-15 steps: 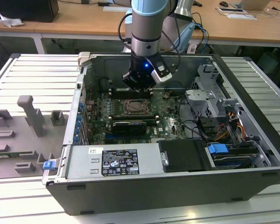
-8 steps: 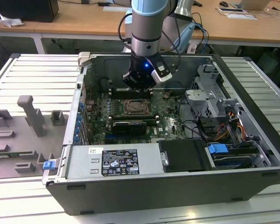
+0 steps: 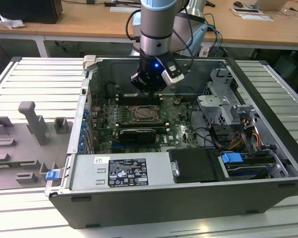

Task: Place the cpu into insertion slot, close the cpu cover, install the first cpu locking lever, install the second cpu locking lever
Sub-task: 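Install the second cpu locking lever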

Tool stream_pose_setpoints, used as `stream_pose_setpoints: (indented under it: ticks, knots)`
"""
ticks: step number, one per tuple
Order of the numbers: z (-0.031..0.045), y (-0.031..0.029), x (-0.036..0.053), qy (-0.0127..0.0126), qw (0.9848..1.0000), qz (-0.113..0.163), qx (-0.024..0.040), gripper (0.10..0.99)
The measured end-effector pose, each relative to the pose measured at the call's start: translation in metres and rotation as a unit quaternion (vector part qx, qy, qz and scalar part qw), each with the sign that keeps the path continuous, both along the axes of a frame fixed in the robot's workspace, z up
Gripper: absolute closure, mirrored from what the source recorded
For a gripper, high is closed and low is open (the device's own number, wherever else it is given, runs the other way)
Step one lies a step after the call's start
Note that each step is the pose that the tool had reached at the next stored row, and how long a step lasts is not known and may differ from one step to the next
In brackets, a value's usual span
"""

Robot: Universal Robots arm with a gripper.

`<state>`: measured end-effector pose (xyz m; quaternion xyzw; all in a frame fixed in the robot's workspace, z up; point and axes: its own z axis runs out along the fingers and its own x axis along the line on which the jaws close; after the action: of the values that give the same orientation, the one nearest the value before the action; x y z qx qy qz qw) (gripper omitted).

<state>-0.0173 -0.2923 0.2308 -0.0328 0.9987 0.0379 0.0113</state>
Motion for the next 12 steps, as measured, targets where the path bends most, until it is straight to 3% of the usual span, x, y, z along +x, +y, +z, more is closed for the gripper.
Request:
stream_pose_setpoints:
  ticks: [12]
  knots:
    - [0.0001,-0.0049,0.0,0.0,1.0,0.0,-0.0003,0.98]
